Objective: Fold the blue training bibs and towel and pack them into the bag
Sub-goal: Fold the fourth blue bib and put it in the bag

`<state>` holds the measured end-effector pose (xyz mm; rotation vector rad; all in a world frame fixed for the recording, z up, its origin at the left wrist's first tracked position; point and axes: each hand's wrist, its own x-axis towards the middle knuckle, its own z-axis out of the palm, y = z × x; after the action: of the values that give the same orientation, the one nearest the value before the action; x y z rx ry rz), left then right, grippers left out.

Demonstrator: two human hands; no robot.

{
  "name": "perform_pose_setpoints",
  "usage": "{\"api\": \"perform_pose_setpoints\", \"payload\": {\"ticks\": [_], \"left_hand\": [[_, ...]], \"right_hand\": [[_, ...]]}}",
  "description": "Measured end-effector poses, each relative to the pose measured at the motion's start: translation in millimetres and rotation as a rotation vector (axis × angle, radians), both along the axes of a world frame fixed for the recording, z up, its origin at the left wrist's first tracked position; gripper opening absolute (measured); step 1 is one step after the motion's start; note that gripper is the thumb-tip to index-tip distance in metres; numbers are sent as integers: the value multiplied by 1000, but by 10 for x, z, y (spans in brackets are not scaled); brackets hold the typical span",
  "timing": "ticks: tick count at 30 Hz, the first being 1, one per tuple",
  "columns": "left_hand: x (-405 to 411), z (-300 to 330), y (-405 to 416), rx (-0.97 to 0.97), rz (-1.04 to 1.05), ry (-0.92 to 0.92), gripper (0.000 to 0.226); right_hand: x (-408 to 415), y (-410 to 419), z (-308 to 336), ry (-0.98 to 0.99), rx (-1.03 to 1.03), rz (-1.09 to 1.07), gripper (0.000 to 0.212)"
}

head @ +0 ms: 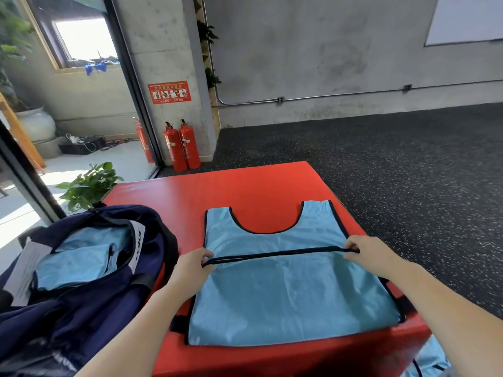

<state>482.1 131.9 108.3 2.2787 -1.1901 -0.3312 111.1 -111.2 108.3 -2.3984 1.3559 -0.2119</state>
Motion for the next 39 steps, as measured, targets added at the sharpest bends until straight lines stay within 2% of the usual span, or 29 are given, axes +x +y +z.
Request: {"api": "perform_pose_setpoints", "payload": {"ticks": [3, 7, 11, 16, 20, 26, 28, 30, 32, 35, 39], "left_hand": [[16, 11, 0, 29, -26, -31, 12], [10, 40, 6, 30, -51, -61, 8], [30, 91, 21, -52, -14, -37, 8], [21, 167, 27, -88, 3, -7, 10], [23, 215, 3, -158, 25, 34, 5], [93, 464, -260, -367, 135, 111, 19], [141, 525, -429, -436, 175, 114, 13], [200, 508, -595, -458, 207, 138, 4], [258, 395, -708, -384, 212, 188, 15], [332, 137, -738, -142, 168, 193, 35], [303, 45, -667, -81, 143, 154, 45]], "right_hand": [[-1, -20, -5, -31, 4, 36, 15], [9, -23, 44, -13, -15, 45, 8], [56, 24, 176, -140, 2, -16, 3], [79, 51, 202, -365, 139, -83, 29], [101, -23, 214, -445, 114, -98, 19], [260, -284, 376, -595, 11, -137, 15], [377, -417, 413, -628, -48, -172, 9], [501, -539, 371, -616, -70, -202, 10], [597, -614, 243, -530, -21, -214, 23], [650, -614, 27, -359, 66, -203, 39], [616, -623, -10, -314, 48, -216, 21]]}}
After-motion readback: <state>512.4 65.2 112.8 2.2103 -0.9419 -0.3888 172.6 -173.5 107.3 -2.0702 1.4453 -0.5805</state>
